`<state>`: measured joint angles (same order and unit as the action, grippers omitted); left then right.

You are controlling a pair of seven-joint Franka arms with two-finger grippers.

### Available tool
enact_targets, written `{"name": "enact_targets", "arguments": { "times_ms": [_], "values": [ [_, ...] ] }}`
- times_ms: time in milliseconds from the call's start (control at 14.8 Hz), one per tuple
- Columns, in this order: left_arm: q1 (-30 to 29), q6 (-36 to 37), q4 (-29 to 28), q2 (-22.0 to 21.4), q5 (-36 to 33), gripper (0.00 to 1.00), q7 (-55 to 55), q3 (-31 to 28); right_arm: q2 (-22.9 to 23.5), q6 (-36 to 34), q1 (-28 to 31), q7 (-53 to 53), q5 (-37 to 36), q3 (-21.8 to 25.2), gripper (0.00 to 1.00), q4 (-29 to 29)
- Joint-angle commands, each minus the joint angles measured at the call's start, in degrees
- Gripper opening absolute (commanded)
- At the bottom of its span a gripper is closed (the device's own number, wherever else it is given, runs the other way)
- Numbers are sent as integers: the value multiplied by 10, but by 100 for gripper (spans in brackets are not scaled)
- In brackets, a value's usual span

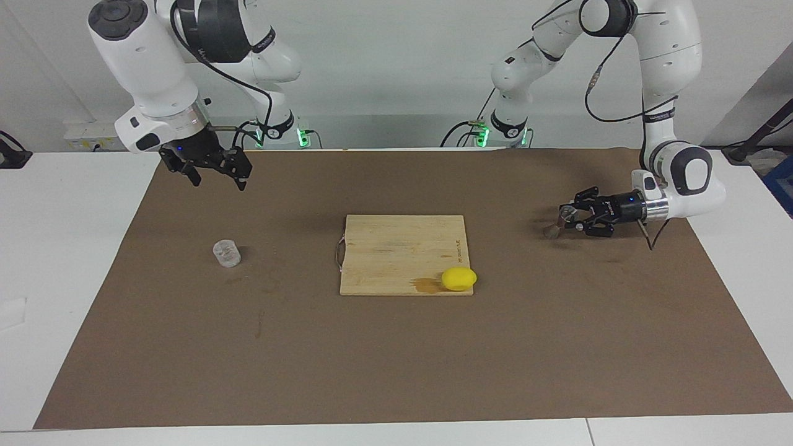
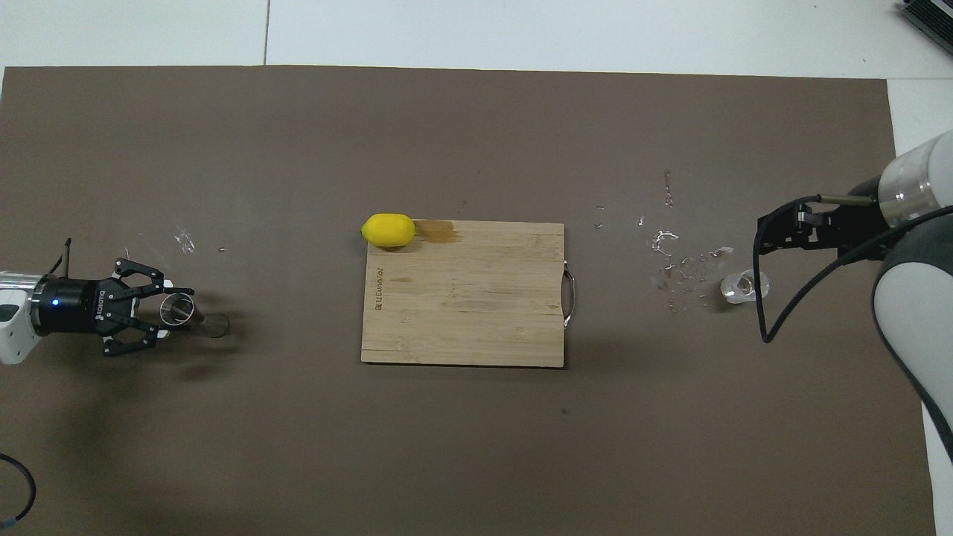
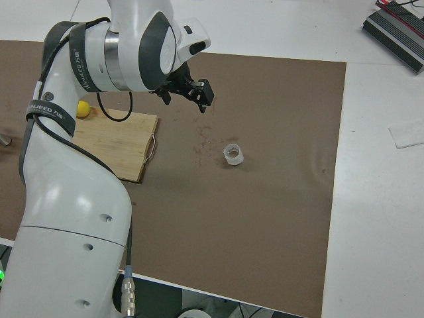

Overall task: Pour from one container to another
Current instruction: 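Lift the metal cup with the left gripper toward the cutting board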

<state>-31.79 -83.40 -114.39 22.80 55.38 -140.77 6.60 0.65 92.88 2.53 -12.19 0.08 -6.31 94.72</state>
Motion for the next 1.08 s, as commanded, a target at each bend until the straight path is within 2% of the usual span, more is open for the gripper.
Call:
{"name": "enact_targets", "arguments": {
  "times_ms": [0, 541, 879, 1014],
  "values": [
    [6, -16, -3, 0, 10, 49, -11, -5, -18, 15, -2, -18, -10, -3, 99, 20],
    [23, 8, 14, 1, 65, 49, 35, -3, -20, 17, -2, -20, -10, -3, 99, 25],
    [77, 11, 16, 1, 126, 49, 57, -2, -23, 26, -2, -21, -10, -3, 98, 31],
    [116, 6, 16, 0, 163, 49, 60, -1, -28, 32, -2, -21, -10, -3, 98, 39]
  ]
}}
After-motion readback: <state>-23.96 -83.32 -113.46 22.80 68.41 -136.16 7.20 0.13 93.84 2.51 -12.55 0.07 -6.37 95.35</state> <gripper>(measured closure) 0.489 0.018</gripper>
